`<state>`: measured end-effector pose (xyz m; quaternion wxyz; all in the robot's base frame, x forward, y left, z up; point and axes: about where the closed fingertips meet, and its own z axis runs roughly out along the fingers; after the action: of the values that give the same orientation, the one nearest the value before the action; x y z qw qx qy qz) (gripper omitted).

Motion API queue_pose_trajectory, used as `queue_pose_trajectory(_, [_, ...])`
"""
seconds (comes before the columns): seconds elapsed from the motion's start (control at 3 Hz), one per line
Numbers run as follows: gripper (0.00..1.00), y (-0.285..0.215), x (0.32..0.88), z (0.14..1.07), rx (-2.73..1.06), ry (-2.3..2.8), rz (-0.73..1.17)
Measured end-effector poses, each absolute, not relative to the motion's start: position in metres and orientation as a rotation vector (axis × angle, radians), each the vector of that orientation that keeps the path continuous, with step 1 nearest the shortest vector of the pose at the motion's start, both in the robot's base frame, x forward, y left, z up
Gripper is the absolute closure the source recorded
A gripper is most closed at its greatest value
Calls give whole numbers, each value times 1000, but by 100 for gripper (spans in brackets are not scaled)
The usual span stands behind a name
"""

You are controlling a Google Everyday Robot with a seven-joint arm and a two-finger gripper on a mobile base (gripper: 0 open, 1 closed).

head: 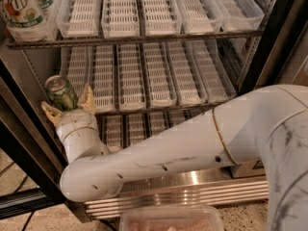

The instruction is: Pick green can from middle shelf of fridge

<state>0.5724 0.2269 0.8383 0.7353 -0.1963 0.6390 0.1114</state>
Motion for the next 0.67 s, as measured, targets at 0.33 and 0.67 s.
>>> queue_pose_trajectory(0.33, [31,227,579,836,-426,1410,239])
queue_pose_trajectory(0.67, [33,226,586,838,-415,1407,230])
